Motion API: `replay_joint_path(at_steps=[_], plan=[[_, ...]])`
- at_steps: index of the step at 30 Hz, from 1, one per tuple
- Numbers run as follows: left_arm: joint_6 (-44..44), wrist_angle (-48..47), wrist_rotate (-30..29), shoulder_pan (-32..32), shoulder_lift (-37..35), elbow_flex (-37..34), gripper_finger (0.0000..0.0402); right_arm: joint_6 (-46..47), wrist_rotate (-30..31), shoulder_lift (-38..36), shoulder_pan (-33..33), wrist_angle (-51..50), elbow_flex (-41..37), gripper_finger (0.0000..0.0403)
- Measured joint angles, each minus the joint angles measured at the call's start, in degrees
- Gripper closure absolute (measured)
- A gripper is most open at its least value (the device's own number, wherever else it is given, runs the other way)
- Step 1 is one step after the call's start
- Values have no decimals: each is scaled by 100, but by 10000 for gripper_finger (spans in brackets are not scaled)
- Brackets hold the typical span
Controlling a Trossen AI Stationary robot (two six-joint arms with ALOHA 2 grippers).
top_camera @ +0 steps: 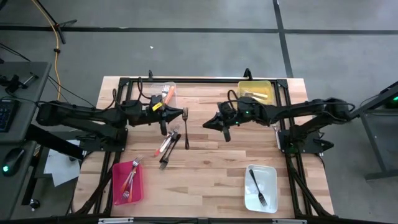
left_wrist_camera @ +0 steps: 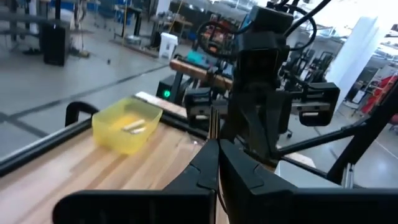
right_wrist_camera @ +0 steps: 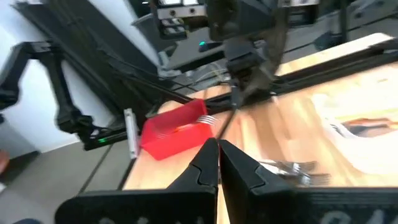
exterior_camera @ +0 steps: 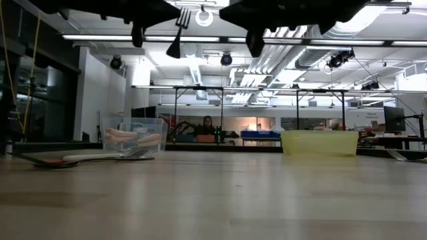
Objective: Sort silverware by color (type)
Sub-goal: Put the black fork into the white bin
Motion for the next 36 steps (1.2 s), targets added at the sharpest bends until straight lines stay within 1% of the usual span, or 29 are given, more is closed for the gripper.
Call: replay_joint_path(at_steps=[3, 6, 9, 13, 15, 18, 22, 30, 36], plan=[[83, 374, 0, 0, 165, 0, 401, 198, -158, 184, -87, -3, 226, 400], [207, 544, 0, 0, 288, 61, 401, 449, -156, 310, -177, 1, 399, 376], [430, 545, 0, 0, 414, 268, 401, 753, -152, 423, -223, -2, 508, 326], [767, 533, 116, 0, 571, 568, 401, 832, -124, 517, -219, -27, 562, 240], [861, 516, 131, 0, 656, 680, 401, 722, 136, 517, -191, -49, 562, 200], [964, 455, 134, -2, 712, 772, 401, 788, 176, 521, -193, 76, 562, 159], [971, 430, 133, -2, 809, 831, 401, 844, 45, 518, -193, 223, 562, 145], [1083, 439, 176, -1, 1351, 1229, 401, 885, 41, 554, -193, 249, 560, 143], [1264, 393, 179, -1, 1431, 1355, 402, 886, 40, 554, -193, 224, 560, 148]])
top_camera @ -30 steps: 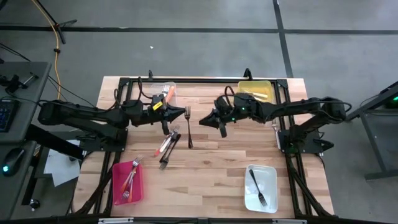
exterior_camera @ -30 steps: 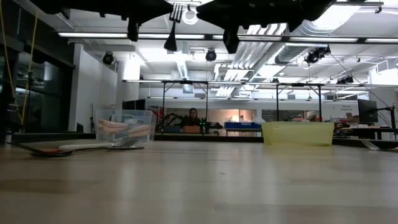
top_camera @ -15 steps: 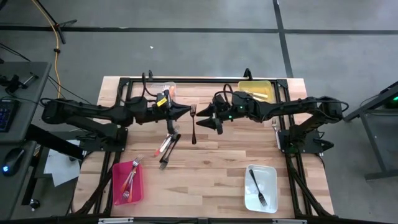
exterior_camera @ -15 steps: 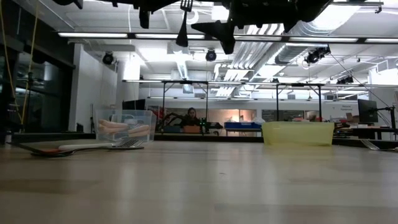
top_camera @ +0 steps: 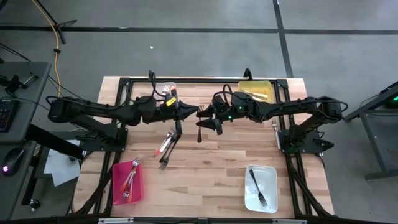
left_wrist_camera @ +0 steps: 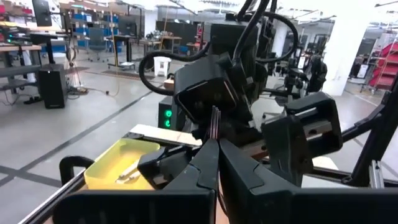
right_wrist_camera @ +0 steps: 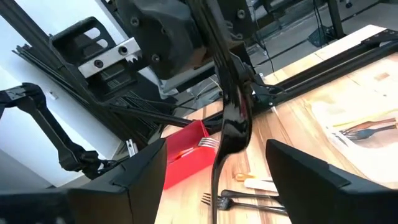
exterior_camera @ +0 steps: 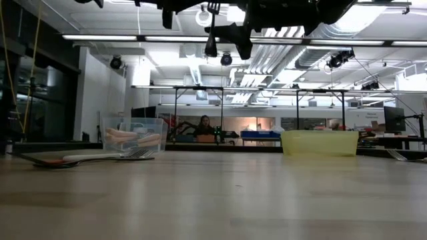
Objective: Sort silverware by color (type)
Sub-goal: Put the black fork into the white bin
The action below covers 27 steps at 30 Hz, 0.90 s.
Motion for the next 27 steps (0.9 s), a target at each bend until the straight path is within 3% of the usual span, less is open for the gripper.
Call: replay_joint_path(at_steps=[6, 13, 18, 22, 27], plan=[[7, -343, -22, 1, -211, 0, 402, 2, -54, -2, 0, -9, 0, 200], [3, -389, -24, 1, -249, 0, 402, -5, -89, -3, 0, -30, 0, 381], [-34, -385, -22, 1, -221, 0, 401, -1, -226, -4, 0, -33, 0, 376], [-51, -380, -29, -2, -221, 0, 399, -12, -301, -4, 0, -37, 0, 398], [-343, -642, 35, 1, -223, 0, 373, -35, -313, -4, -28, -74, -3, 401]])
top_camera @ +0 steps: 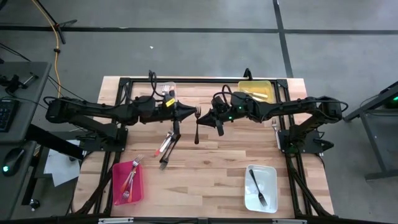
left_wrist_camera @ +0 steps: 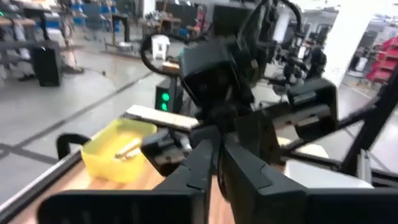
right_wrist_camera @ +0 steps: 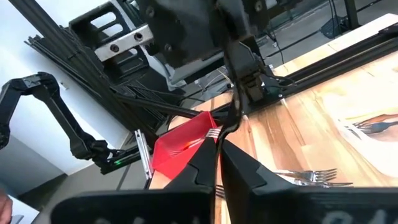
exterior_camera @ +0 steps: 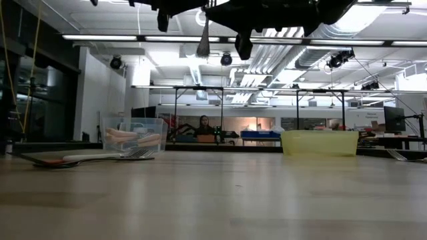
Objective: Sort silverware by color (type)
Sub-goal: Put the black fork into the white bin
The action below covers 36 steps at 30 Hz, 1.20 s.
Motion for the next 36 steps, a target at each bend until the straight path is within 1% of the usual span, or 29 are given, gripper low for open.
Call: replay_joint_path(at_steps=[3, 8, 10, 13, 16, 17, 22, 24, 27, 29, 32, 34, 36], plan=[[-167, -114, 193, 0, 0, 0, 342, -29, -122, -2, -37, 14, -1, 402], [-307, -370, 219, 0, -215, -2, 275, -130, -305, -29, -129, -55, -1, 402], [-301, -676, 161, 10, -464, -2, 250, -317, -358, -150, -200, -318, -1, 402], [-152, -1377, 98, 54, -1022, -2, 221, -691, -353, -492, -386, -897, -1, 403], [-115, -1946, -65, 75, -1573, -21, 207, -1002, -329, -912, -596, -1451, -1, 403], [-137, -1965, -104, 76, -1737, -76, 205, -1066, -283, -1058, -656, -1626, -3, 403], [-355, -1840, -146, 74, -2372, -484, 210, -1217, -12, -1791, -871, -2137, -277, 403], [-498, -1569, -129, 70, -2521, -726, 214, -1236, 131, -2098, -884, -2391, -421, 403], [-600, -1099, -11, 70, -2609, -1062, 222, -1261, 409, -2570, -829, -2807, -674, 403], [-603, -971, 14, 70, -2621, -1201, 231, -1222, 621, -2858, -760, -2964, -832, 403], [-517, -1057, 20, 68, -2593, -1213, 262, -1058, 735, -3230, -677, -2973, -1066, 403], [-389, -1070, 22, 72, -2592, -1213, 297, -1035, 795, -3407, -625, -2993, -1174, 403], [-265, -1059, 23, 76, -2592, -1213, 340, -1050, 828, -3477, -585, -3013, -1186, 403]])
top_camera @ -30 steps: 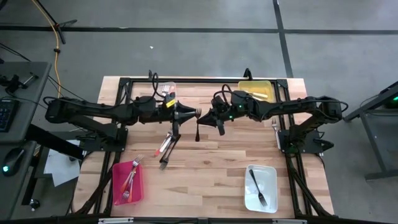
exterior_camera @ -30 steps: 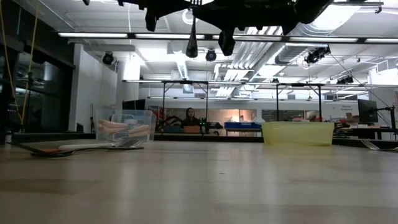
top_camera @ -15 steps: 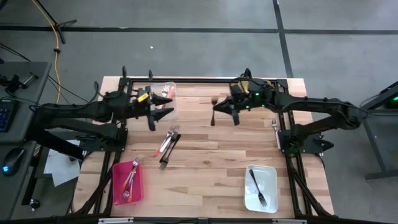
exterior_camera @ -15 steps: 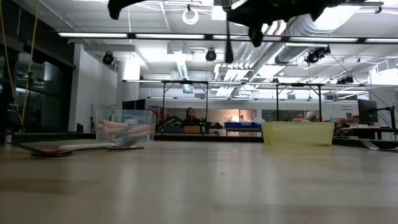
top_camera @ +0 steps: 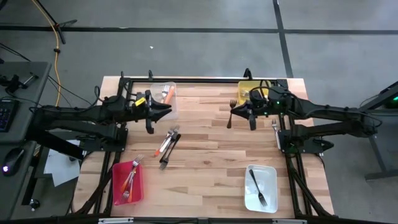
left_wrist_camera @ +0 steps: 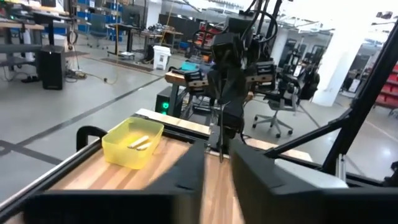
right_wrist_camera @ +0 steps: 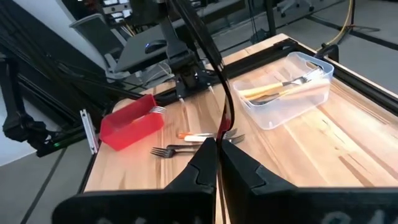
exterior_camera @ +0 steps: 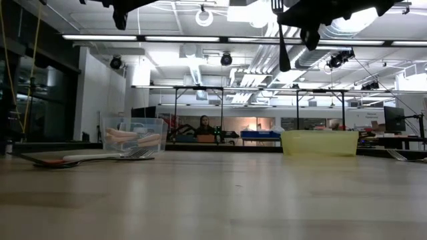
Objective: Sort silverware by color (type)
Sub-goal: Put the black fork into the white bin
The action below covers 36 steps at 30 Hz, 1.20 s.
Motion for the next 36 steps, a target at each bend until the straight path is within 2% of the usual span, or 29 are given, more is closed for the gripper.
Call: replay_joint_path(at_steps=[2, 3, 14, 17, 19, 24, 28, 31, 36], plan=[[96, -5, 1, 0, -2, 0, 382, -16, 0, -28, 5, 41, 0, 403], [101, -4, 1, 0, -2, 0, 391, -14, 0, -28, 5, 85, 0, 403], [-44, -87, -100, 0, 0, 0, 401, 75, -6, -22, 4, 77, 0, 403], [-42, -93, -193, 0, 0, 0, 401, 624, -49, -22, 42, -71, 27, 403], [-44, -93, -288, 0, 0, 0, 401, 906, -55, -20, 252, -536, 155, 403], [-44, -92, -585, 0, 0, 0, 401, 1708, 129, -22, 1407, -1964, 569, 403], [-47, -93, -1046, -2, -2, 0, 401, 3462, 488, 11, 2688, -2394, 581, 403], [-42, -93, -1390, 0, 0, 0, 401, 4877, 1097, 214, 3756, -3019, 574, 403], [107, -95, -1485, 0, -2, 0, 401, 6960, 1820, 729, 5155, -3510, 573, 403]])
